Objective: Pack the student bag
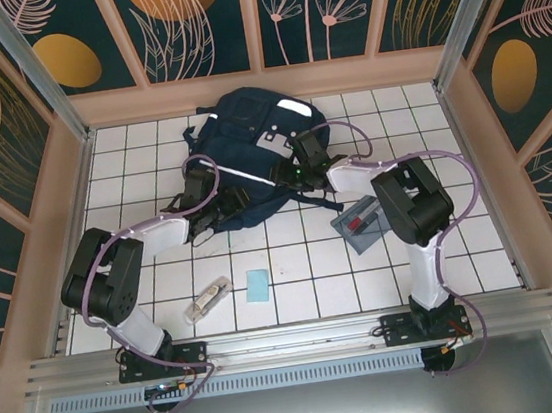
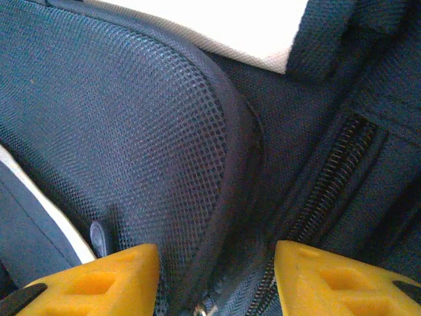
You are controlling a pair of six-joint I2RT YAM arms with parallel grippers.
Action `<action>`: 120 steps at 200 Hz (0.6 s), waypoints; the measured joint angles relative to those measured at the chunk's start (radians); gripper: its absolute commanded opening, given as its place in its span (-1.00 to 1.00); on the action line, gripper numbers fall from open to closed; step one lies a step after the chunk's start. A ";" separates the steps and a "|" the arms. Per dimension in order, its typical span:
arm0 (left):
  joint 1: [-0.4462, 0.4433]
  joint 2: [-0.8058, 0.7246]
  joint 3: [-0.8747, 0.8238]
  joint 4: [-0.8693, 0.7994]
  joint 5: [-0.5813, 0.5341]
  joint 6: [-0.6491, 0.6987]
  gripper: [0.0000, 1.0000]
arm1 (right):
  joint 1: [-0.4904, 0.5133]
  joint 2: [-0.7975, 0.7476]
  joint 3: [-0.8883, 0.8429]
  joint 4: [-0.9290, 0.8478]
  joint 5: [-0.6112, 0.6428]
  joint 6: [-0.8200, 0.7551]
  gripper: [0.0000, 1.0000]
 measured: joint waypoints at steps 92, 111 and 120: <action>-0.001 0.020 -0.048 0.119 -0.005 0.007 0.21 | 0.018 0.102 0.138 -0.029 0.034 0.060 -1.00; -0.004 0.020 -0.048 0.121 -0.013 0.015 0.35 | 0.014 0.102 0.126 0.016 0.014 0.099 -1.00; -0.007 0.018 -0.048 0.122 -0.018 0.019 0.44 | 0.009 0.098 0.108 0.048 -0.003 0.116 -1.00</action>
